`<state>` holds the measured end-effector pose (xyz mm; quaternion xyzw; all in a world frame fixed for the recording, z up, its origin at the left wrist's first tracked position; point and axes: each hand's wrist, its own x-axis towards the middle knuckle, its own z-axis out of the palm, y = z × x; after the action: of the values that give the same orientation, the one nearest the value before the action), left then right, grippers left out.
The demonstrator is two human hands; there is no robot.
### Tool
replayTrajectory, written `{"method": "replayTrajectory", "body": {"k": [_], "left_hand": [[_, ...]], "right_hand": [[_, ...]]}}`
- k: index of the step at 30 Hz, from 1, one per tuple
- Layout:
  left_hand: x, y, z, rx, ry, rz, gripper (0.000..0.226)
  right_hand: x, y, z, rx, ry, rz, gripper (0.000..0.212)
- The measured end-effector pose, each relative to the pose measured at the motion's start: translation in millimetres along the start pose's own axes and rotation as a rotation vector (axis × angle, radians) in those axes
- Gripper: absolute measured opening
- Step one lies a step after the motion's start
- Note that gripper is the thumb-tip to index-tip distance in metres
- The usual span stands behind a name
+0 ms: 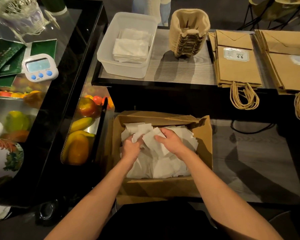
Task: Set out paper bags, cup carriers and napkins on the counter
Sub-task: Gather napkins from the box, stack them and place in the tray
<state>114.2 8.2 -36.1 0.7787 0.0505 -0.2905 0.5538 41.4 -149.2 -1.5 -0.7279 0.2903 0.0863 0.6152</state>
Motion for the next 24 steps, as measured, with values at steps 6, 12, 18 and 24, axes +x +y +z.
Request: {"method": "replayTrajectory", "body": {"k": [6,12,18,24], "left_hand": [[-1,1,-2,-0.164,-0.075,-0.105,0.028],[2,-2,-1,-0.312,-0.031,-0.197,0.026],[2,-1,-2,-0.359,-0.021,-0.235,0.021],[3,-5,-3,-0.355,0.001,-0.234,0.054]], "right_hand": [[0,5,4,-0.065,-0.035,0.016,0.03],[-3,4,3,-0.144,-0.04,0.02,0.009],[-7,11,-2,0.022,-0.082,0.077,0.012],[-9,6,-13,0.43,0.018,0.143,0.031]]}}
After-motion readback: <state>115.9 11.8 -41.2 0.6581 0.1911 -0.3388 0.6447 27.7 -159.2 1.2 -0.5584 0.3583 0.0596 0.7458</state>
